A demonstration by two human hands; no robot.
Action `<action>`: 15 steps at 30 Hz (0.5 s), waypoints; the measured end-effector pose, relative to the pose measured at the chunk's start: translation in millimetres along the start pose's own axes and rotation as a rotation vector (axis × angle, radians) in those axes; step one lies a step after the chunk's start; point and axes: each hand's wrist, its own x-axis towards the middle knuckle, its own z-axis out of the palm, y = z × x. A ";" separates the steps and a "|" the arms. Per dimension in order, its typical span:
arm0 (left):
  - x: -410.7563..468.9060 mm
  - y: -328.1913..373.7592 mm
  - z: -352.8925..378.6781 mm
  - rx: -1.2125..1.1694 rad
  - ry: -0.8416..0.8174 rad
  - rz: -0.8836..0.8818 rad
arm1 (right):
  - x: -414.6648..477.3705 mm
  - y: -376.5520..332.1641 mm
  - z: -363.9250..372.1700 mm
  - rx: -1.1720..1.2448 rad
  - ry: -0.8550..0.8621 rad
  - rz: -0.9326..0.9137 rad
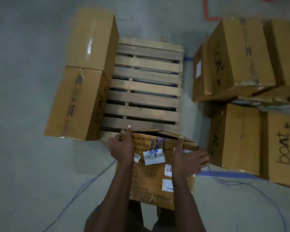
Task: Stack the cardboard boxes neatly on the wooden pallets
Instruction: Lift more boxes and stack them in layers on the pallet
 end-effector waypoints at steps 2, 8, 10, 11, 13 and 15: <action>37.7 23.8 -16.6 -0.022 0.010 -0.036 | -20.9 -37.7 14.6 0.170 0.062 0.007; 135.7 115.1 -30.8 -0.184 -0.056 -0.063 | -39.9 -171.4 60.8 0.347 0.170 -0.141; 160.6 147.4 -22.5 -0.259 -0.087 -0.042 | -36.5 -210.4 73.4 0.412 0.190 -0.192; 171.4 162.8 -15.8 -0.296 -0.108 -0.035 | -31.5 -228.6 79.9 0.436 0.205 -0.214; 192.6 192.1 1.0 -0.362 -0.139 -0.032 | -17.2 -264.5 92.0 0.490 0.241 -0.261; 215.1 220.2 22.4 -0.416 -0.164 -0.045 | 2.4 -297.7 109.1 0.555 0.282 -0.303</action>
